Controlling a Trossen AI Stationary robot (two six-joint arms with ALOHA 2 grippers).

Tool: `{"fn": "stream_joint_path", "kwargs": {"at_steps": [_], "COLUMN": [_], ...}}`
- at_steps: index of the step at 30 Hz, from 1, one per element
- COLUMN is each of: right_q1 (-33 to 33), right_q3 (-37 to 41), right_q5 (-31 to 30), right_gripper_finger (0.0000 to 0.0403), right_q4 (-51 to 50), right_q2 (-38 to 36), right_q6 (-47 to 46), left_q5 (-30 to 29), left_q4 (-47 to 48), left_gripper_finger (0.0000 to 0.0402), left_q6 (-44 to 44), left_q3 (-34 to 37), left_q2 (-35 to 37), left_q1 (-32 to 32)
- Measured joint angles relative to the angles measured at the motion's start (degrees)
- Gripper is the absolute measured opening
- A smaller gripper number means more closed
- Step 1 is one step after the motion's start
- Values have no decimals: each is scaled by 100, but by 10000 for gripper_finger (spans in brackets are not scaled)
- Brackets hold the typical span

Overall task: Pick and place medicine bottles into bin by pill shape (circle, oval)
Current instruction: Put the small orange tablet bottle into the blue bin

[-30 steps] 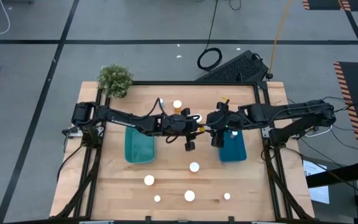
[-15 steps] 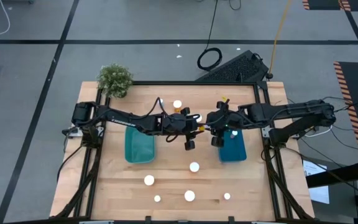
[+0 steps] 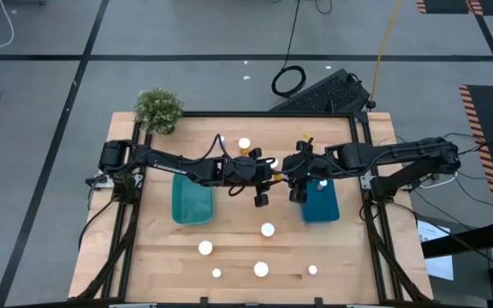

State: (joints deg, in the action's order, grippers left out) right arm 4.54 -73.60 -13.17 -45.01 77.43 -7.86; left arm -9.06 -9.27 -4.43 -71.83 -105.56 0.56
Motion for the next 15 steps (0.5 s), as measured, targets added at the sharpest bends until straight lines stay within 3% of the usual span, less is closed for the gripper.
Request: {"fn": "stream_joint_path", "kwargs": {"at_steps": [8,11,15], "right_q1": [0,0,0], "right_q3": [0,0,2], "right_q5": [-2,15,154], "right_gripper_finger": [108,110,125], "right_q4": [-26,-26,-56], "right_q2": [-2,-2,-6], "right_q6": [5,5,-28], "left_q5": [2,2,-4], "left_q4": [-20,18,251], "left_gripper_finger": [113,119,161], "left_q6": [23,23,-104], "left_q3": [0,0,0], "left_q2": [0,0,0], "left_q1": [4,27,63]}}
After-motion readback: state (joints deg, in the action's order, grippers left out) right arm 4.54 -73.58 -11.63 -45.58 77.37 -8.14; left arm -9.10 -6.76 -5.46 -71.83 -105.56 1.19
